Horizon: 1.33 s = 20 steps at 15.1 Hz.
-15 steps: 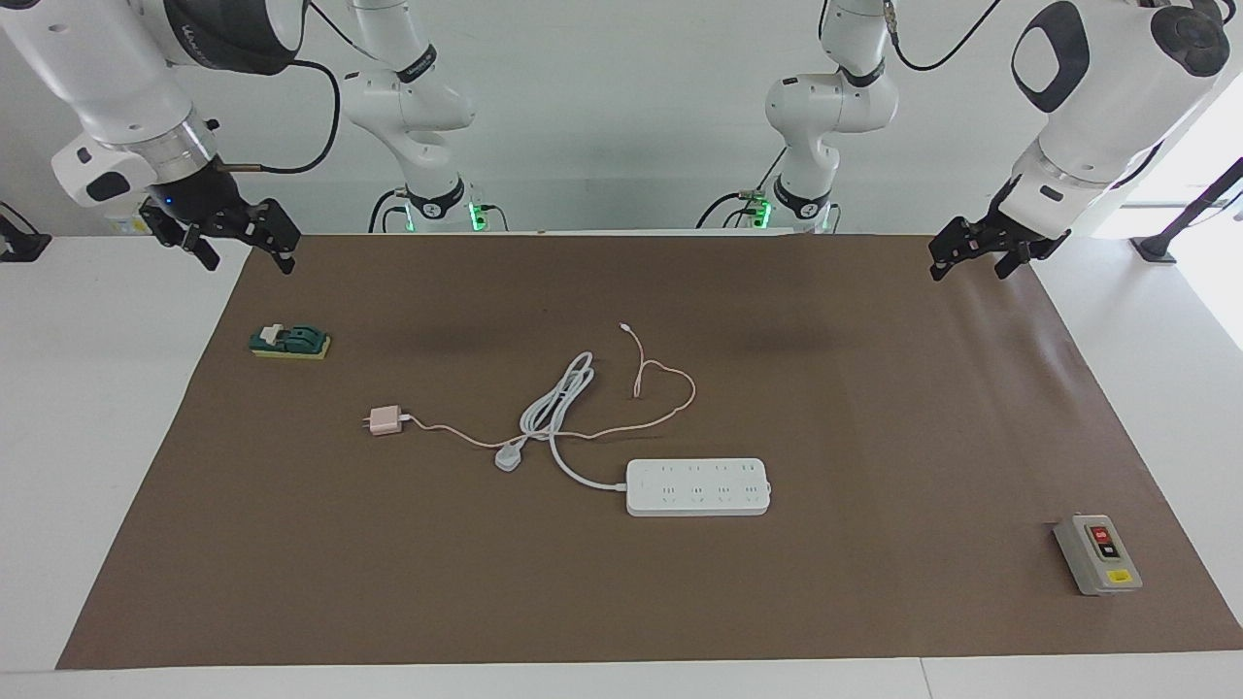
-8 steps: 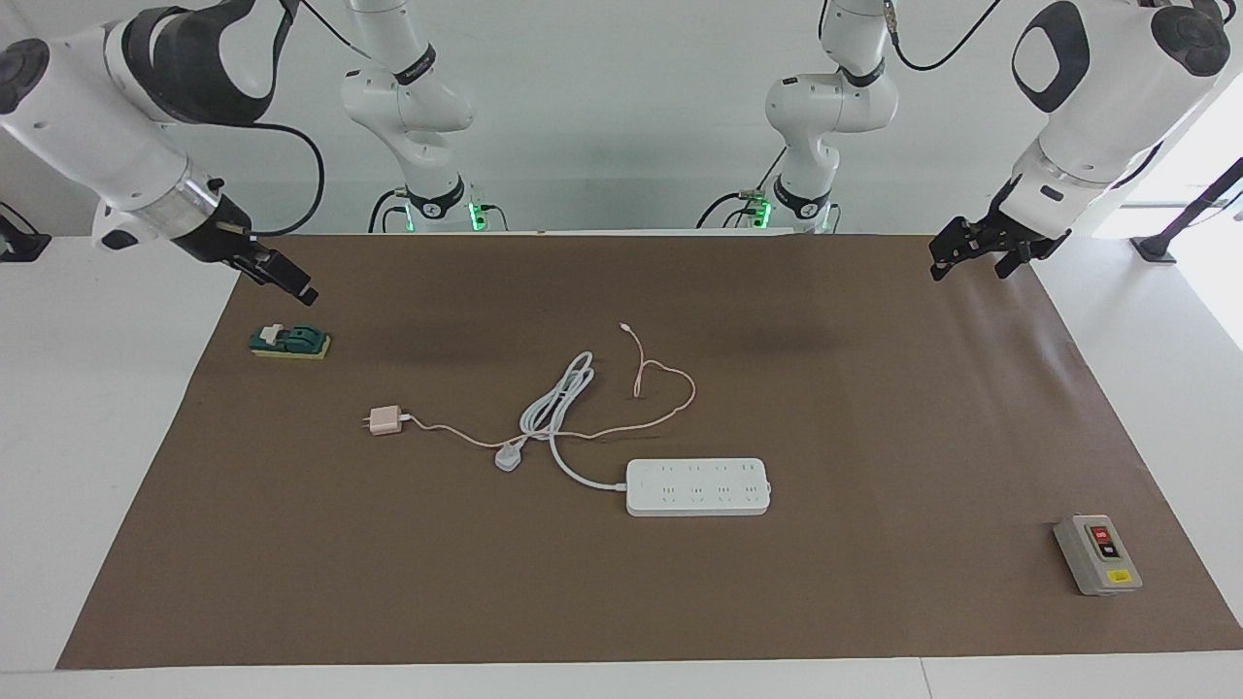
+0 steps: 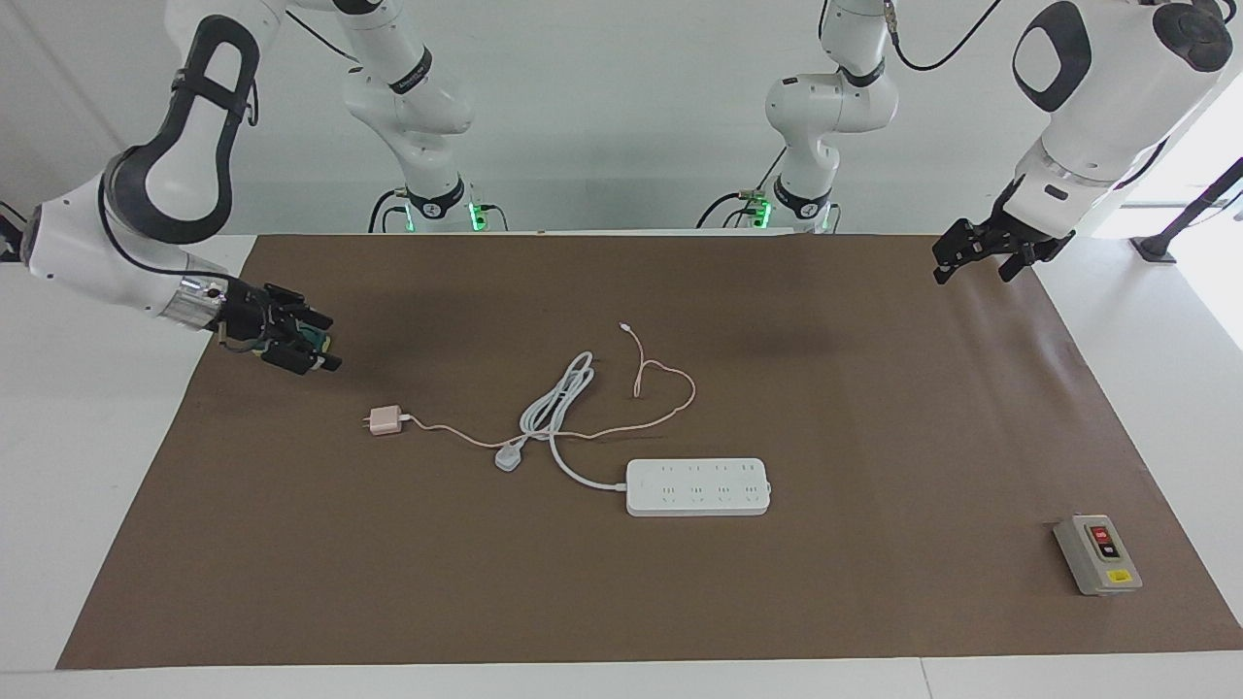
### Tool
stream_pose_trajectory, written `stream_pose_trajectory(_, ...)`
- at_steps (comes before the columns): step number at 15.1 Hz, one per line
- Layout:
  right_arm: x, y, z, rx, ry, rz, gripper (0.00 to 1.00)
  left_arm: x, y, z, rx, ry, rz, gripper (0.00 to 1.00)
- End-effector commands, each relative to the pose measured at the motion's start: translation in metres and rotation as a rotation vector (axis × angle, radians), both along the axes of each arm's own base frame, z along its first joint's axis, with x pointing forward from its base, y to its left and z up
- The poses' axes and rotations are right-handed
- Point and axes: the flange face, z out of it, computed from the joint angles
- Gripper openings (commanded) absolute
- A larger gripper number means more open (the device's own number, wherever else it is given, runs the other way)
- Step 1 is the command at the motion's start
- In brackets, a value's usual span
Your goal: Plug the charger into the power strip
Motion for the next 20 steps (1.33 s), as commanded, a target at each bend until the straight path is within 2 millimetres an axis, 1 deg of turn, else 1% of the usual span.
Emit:
stream_pose_trajectory(1,0.010,-0.003,-0.040,0.064,0.065,-0.113,1.00,-0.006,0.002,0.000,-0.001,-0.028,0.016,1.00)
stream_pose_trajectory(3,0.013,0.000,-0.058,0.083,0.113,-0.185,1.00,0.000,-0.002,0.002,-0.001,-0.075,0.014,1.00)
stream_pose_trajectory(4,0.013,0.001,-0.068,0.098,0.134,-0.189,1.00,0.003,-0.007,0.003,-0.002,-0.097,0.004,1.00)
stream_pose_trajectory(5,0.013,0.003,-0.085,0.112,0.156,-0.200,1.00,0.005,-0.014,0.003,-0.002,-0.109,-0.011,1.00)
stream_pose_trajectory(6,0.014,0.004,-0.093,0.116,0.159,-0.206,1.00,0.005,-0.023,0.003,-0.005,-0.114,-0.024,1.00)
stream_pose_trajectory(7,0.018,0.010,-0.094,0.104,0.150,-0.210,1.00,0.004,-0.027,0.000,-0.005,-0.109,-0.041,1.00)
stream_pose_trajectory(8,0.022,0.023,-0.100,0.116,0.153,-0.211,1.00,0.001,-0.027,-0.002,-0.006,-0.105,-0.044,1.00)
stream_pose_trajectory(9,0.022,0.023,-0.113,0.134,0.160,-0.225,1.00,0.000,-0.026,-0.008,-0.005,-0.098,-0.030,1.00)
stream_pose_trajectory(10,0.023,0.020,-0.119,0.130,0.153,-0.231,1.00,0.001,-0.025,-0.009,-0.010,-0.107,-0.035,1.00)
stream_pose_trajectory(11,0.024,0.023,-0.120,0.127,0.149,-0.230,1.00,0.001,-0.020,-0.014,-0.014,-0.111,-0.037,1.00)
stream_pose_trajectory(12,0.024,0.025,-0.125,0.123,0.145,-0.228,1.00,0.000,-0.022,-0.017,-0.048,-0.108,-0.046,1.00)
stream_pose_trajectory(13,0.024,0.022,-0.130,0.112,0.124,-0.225,1.00,-0.001,-0.017,-0.018,-0.095,-0.095,-0.029,1.00)
stream_pose_trajectory(15,0.026,0.021,-0.130,0.104,0.113,-0.230,1.00,0.000,0.001,-0.022,-0.138,-0.087,0.020,1.00)
stream_pose_trajectory(16,0.025,0.020,-0.133,0.103,0.110,-0.227,1.00,-0.003,-0.005,-0.027,-0.222,-0.063,0.040,1.00)
stream_pose_trajectory(17,0.022,0.018,-0.136,0.105,0.106,-0.223,1.00,-0.004,-0.008,-0.031,-0.271,-0.047,0.051,1.00)
stream_pose_trajectory(19,0.018,0.018,-0.143,0.094,0.104,-0.233,1.00,-0.005,-0.027,-0.031,-0.359,-0.038,0.051,1.00)
stream_pose_trajectory(20,0.017,0.019,-0.146,0.099,0.090,-0.240,1.00,-0.007,-0.033,-0.038,-0.422,-0.022,0.064,1.00)
